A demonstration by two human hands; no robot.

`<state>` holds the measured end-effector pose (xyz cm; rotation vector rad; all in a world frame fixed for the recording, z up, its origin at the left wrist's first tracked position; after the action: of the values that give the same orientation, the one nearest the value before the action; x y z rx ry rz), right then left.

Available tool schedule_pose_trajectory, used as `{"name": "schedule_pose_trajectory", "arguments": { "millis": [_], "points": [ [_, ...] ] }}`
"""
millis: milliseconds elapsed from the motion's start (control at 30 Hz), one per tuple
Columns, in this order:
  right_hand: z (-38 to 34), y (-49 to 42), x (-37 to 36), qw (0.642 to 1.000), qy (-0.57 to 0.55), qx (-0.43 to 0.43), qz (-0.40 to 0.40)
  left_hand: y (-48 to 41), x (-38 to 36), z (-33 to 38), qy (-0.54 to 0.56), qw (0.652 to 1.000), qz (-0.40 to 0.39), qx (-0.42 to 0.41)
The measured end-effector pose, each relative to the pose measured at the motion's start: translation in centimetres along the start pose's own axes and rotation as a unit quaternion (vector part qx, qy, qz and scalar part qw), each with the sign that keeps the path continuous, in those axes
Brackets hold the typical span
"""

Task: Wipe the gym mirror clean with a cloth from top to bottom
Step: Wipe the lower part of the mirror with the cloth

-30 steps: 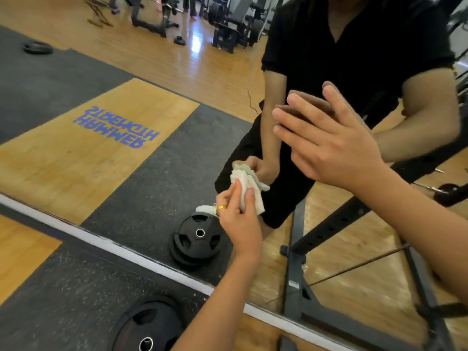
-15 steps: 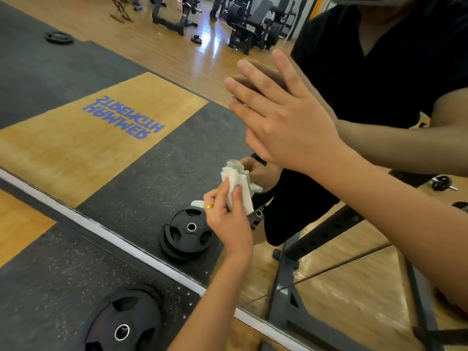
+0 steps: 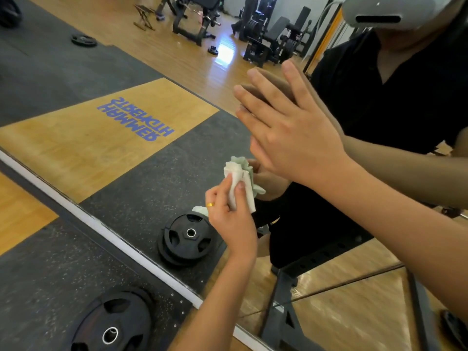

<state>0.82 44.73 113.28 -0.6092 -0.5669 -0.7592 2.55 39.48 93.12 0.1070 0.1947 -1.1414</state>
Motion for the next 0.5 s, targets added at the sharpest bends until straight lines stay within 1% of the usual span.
{"name": "schedule_pose_trajectory", "arguments": {
  "millis": [67, 167, 267, 333, 433, 500],
  "points": [
    [0.0, 0.0, 0.0, 1.0, -0.002, 0.004, 0.004, 0.9, -0.3, -0.3, -0.008, 1.0, -0.013, -0.001],
    [0.1, 0.0, -0.1, 1.0, 0.007, 0.005, 0.016, 3.9, -0.3, -1.2, -0.012, 0.998, -0.045, 0.037],
    [0.1, -0.1, -0.3, 1.0, 0.013, 0.009, 0.017, 5.5, -0.3, -1.1, -0.013, 0.996, -0.083, 0.029],
    [0.2, 0.0, -0.2, 0.999, 0.023, 0.014, 0.023, 4.3, 0.2, -0.9, -0.022, 0.998, -0.058, 0.016],
    [0.2, 0.1, -0.2, 0.998, 0.038, 0.026, 0.045, 0.0, 1.1, -0.8, -0.038, 0.999, 0.031, 0.009],
    [0.2, 0.1, -0.2, 0.997, 0.037, 0.031, 0.053, -1.8, 1.2, -0.7, -0.027, 0.998, 0.052, 0.022]
  ]
}}
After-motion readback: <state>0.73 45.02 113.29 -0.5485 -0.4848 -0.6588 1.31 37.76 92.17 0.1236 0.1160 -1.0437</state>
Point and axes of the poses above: each hand's wrist, its own y-axis away from the middle knuckle, its own x-axis out of the back of the hand, z = x × y, the point moved 6 cm from there along -y, towards the middle knuckle, and after that the axes turned 13 degrees about -y, right-handed, at the moved point
